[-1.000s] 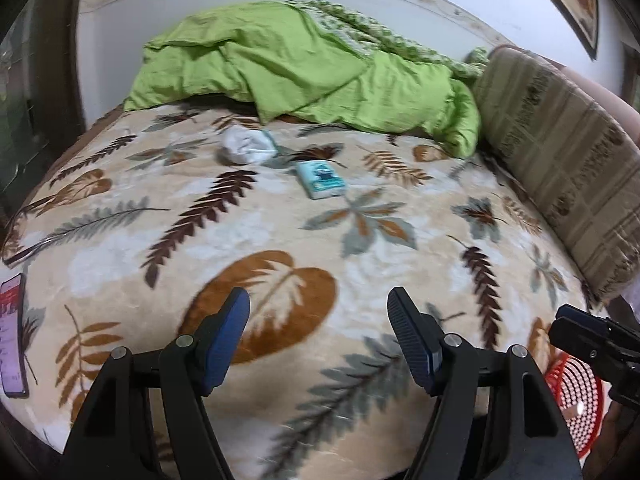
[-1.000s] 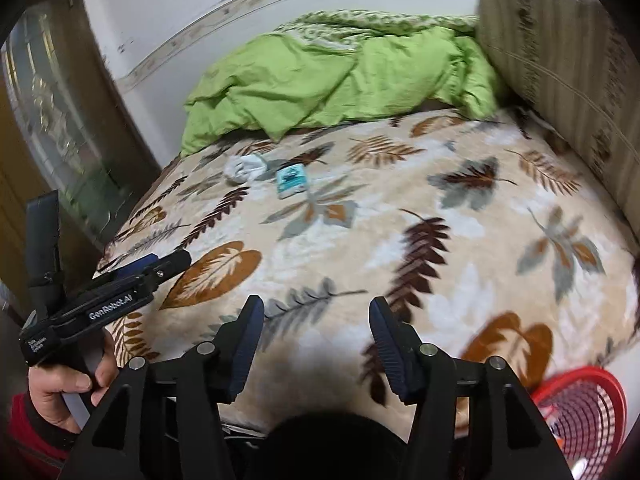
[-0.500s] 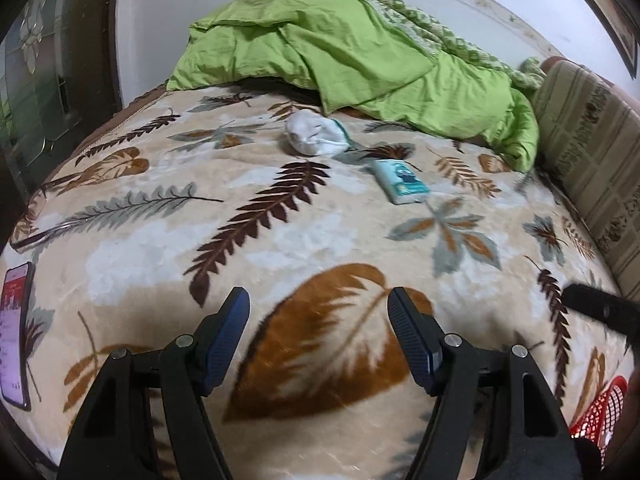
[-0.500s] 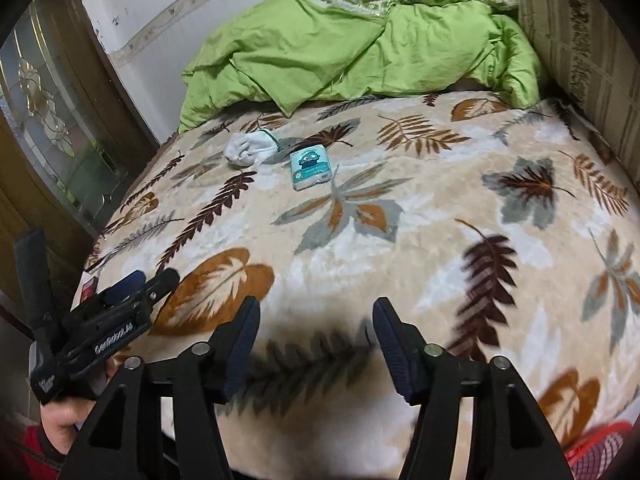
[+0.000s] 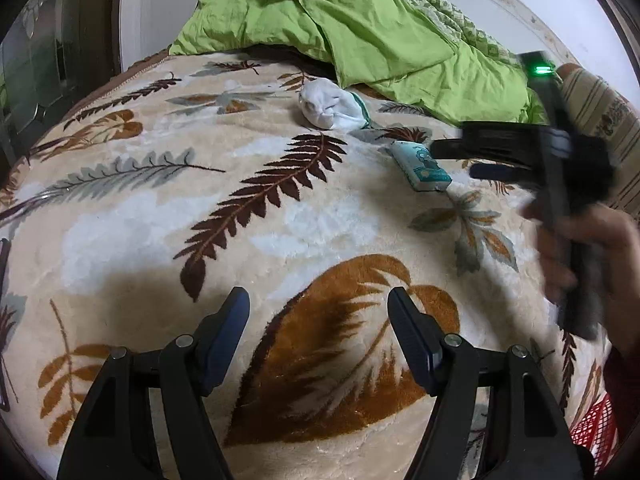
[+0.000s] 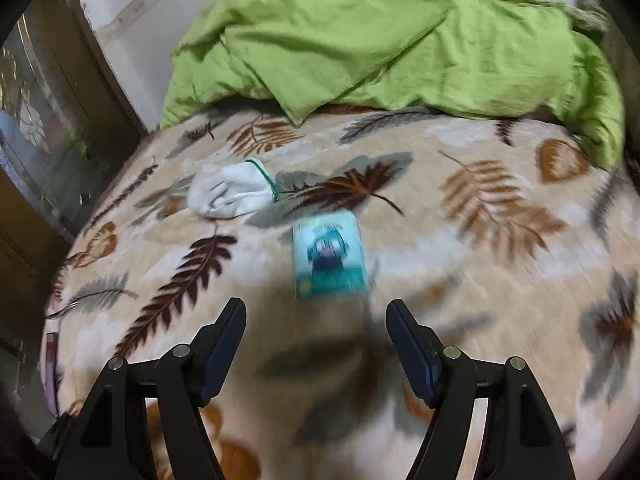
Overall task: Collect trash
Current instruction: 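Grasp the teal tissue pack with the right tool and lift it, then grasp the white sock with the left tool while the right tool holds the tissues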
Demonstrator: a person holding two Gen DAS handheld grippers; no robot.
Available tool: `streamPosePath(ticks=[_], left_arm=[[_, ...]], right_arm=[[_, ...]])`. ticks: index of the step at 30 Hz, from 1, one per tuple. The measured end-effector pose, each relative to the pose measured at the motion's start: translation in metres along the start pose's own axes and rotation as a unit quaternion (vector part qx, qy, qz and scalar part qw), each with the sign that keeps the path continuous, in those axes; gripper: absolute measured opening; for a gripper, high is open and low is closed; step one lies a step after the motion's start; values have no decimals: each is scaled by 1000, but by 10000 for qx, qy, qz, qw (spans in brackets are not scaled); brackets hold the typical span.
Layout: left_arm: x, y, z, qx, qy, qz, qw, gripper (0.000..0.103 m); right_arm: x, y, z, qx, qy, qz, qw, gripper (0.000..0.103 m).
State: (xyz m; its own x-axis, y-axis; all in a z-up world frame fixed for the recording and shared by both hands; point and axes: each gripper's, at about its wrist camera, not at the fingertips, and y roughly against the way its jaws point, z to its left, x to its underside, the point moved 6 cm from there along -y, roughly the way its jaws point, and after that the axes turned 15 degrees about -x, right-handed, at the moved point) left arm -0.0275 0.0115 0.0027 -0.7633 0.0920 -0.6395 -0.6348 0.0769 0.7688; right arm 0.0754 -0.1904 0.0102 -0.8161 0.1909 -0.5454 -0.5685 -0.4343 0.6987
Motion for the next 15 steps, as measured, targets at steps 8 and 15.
streamPosePath(ticks=[8,15], left_arm=[[-11,-4,2,83,80,4,9999,71],[-59,-12,-8,322,0,-166,9993,71]], right_arm=[[-11,-58,-19,255,47,331,9991,65],[6,-7,-16,-223,-579,-383,9973,36]])
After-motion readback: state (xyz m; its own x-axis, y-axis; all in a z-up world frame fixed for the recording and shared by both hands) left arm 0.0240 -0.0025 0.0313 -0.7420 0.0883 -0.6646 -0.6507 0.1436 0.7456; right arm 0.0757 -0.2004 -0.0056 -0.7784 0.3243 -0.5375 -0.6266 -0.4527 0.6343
